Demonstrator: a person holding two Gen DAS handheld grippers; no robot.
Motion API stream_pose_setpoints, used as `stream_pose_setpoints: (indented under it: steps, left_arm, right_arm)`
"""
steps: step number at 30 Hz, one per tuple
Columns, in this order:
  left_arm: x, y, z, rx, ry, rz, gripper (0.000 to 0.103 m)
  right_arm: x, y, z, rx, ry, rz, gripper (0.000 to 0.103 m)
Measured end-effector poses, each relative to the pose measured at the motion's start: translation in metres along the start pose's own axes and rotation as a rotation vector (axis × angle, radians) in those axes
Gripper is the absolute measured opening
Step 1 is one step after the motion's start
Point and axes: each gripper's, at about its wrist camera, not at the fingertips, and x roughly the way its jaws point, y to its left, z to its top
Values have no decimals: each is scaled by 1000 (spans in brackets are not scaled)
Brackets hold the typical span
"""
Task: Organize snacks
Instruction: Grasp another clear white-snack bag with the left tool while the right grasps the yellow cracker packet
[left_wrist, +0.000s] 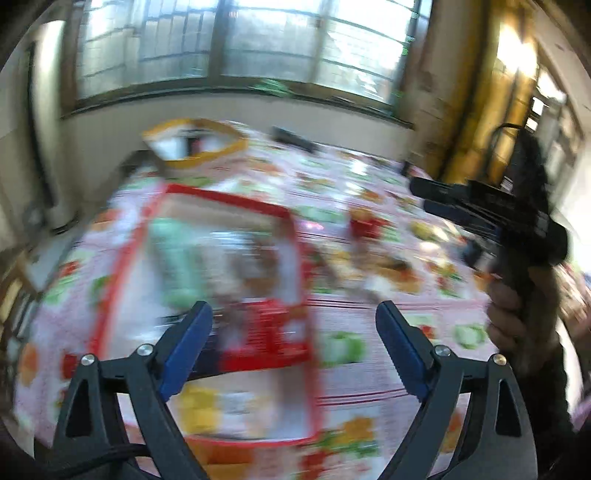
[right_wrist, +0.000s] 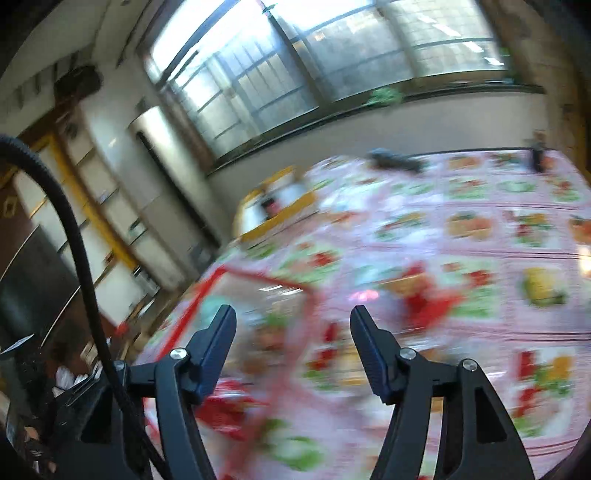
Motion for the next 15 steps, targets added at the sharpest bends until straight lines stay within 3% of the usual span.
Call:
stream_pose_setpoints:
  steps: [5,9,11,15]
  left_arm:
    - [51,-55,9,84,77,-119,90]
    - [101,-89,15,184,164,-110,90]
    - [129,-103,16,229,212,-84,89]
    - [161,-115,16,269,267,-35,76]
  right_arm:
    - [-11,-95,7,173,-22,-83,64]
    - [-8,-132,-4,275,-44,-107,63]
    - [-8,-139,-8,291,-33,-159,64]
    - [-15,-145,-9,309,-21,-199,64]
